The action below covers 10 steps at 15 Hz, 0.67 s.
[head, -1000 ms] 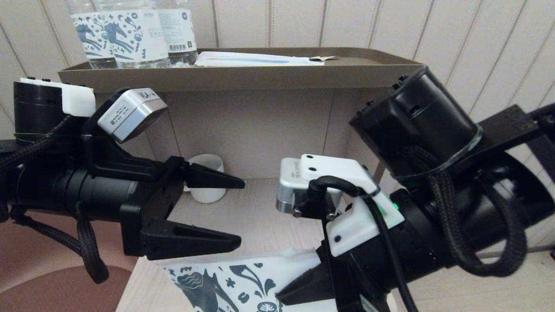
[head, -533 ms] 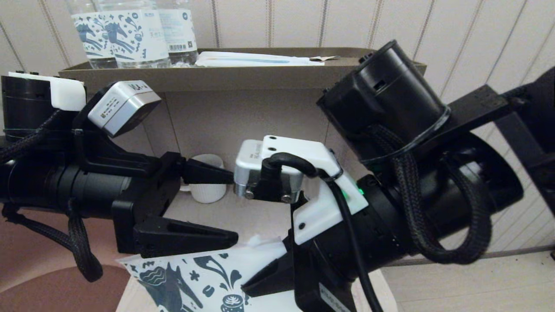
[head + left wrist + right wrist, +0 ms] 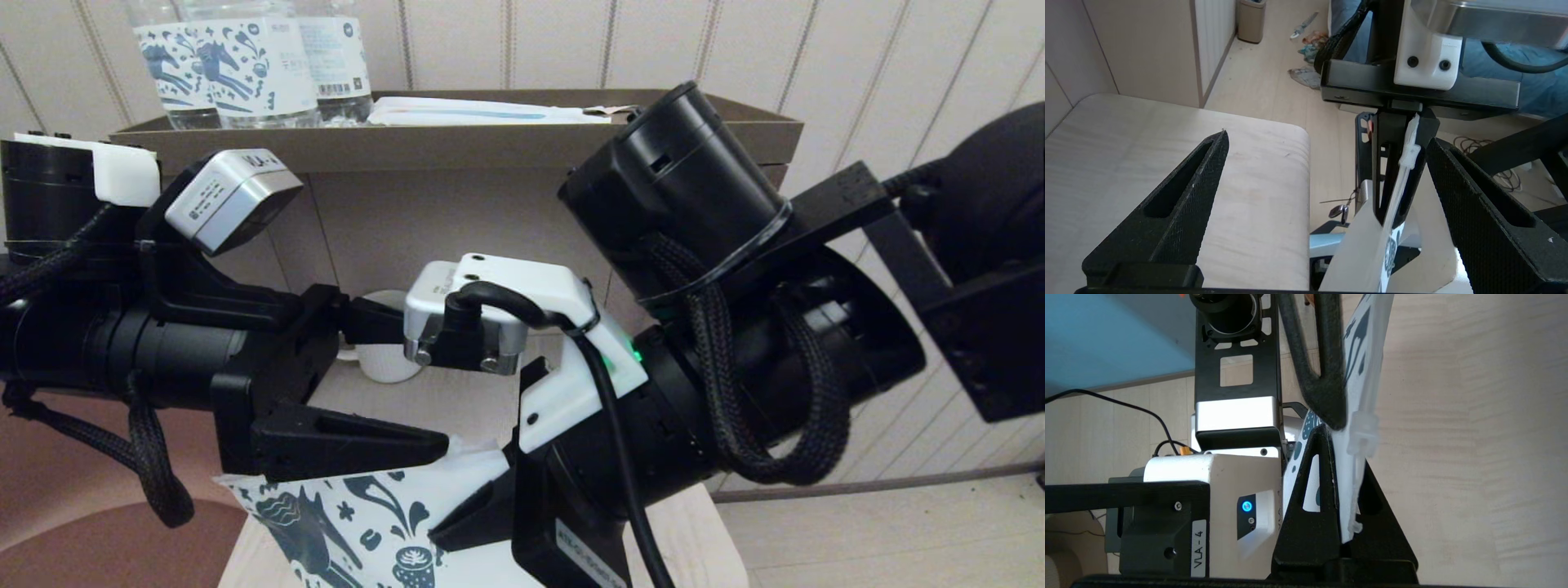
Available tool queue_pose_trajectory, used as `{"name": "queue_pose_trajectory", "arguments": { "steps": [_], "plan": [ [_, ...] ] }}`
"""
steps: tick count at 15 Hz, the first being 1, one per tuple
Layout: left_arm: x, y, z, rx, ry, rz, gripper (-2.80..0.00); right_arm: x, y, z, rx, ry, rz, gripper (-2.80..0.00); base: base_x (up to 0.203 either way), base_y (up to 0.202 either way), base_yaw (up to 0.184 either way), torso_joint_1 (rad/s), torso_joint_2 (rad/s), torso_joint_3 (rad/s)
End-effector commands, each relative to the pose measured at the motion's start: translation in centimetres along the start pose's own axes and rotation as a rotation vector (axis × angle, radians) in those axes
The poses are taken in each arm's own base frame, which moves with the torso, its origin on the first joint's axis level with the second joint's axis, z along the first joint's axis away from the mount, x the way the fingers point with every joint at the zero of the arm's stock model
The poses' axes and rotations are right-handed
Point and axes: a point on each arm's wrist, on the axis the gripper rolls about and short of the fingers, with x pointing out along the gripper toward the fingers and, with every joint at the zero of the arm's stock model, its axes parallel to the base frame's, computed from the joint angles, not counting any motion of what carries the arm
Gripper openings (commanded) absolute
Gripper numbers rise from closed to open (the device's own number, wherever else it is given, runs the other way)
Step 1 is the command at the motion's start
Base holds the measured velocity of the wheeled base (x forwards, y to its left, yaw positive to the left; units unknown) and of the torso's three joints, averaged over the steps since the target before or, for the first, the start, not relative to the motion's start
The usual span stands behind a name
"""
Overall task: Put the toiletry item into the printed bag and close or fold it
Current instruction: Close the strorage bag and place it on the desk
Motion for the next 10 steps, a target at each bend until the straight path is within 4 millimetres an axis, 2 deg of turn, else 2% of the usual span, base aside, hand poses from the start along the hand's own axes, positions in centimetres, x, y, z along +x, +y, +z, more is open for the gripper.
{"name": "queue_pose_trajectory", "arguments": {
  "steps": [1,10],
  "plan": [
    [0.00,-0.09,0.00,0.002,-0.001,-0.007,0.00,0.16,-0.10,0.06,0.001,0.001,0.003,-2.80,0.000,0.000,0.000,0.000,0.00,0.000],
    [0.01,-0.09,-0.28,-0.004,0.003,-0.005,0.00,-0.01,-0.15,0.39,-0.005,-0.011,-0.002,-2.80,0.000,0.000,0.000,0.000,0.00,0.000]
  ]
}}
